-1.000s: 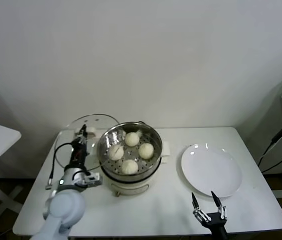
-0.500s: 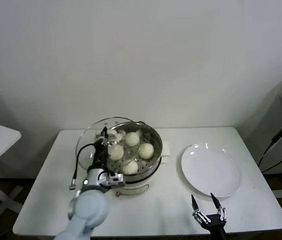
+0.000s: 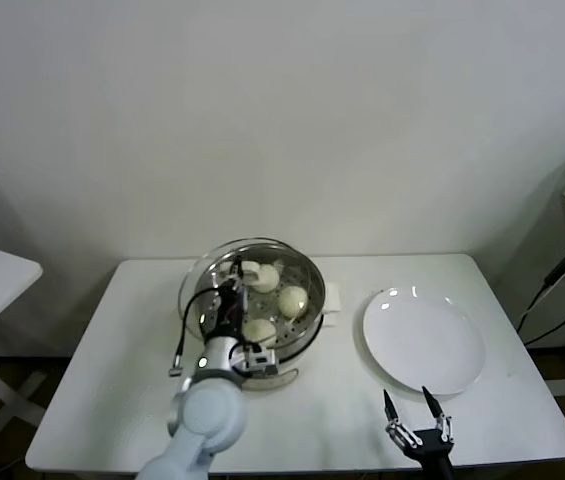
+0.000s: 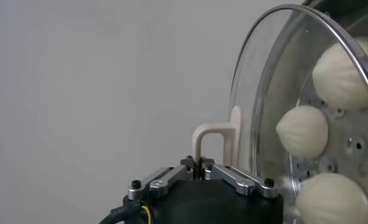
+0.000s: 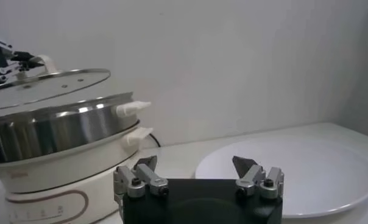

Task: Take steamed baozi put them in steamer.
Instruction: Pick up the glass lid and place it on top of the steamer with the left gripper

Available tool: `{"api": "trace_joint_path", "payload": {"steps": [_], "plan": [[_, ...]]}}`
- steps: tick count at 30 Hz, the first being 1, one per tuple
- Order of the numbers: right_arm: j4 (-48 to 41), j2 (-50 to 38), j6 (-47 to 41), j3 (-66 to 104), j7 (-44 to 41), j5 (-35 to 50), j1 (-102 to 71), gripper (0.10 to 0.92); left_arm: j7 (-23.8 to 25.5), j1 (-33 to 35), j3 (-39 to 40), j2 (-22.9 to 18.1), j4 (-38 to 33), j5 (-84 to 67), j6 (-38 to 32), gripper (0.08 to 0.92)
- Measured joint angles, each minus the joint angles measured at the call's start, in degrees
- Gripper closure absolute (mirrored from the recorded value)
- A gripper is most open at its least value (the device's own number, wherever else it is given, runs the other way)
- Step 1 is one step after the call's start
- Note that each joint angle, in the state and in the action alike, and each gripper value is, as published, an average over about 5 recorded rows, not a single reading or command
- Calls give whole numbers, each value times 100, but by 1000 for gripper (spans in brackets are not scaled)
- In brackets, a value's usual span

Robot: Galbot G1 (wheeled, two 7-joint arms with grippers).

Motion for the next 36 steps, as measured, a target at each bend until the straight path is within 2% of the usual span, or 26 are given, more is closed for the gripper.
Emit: {"api": "trace_joint_path", "payload": {"steps": [18, 36], "plan": [[9, -16, 5, 8, -4, 23, -7, 203, -3, -171, 206, -294, 399, 311, -90, 859], [30, -10, 0, 32, -2, 36, -6, 203, 31, -202, 213, -355, 635, 548, -246, 859]]}}
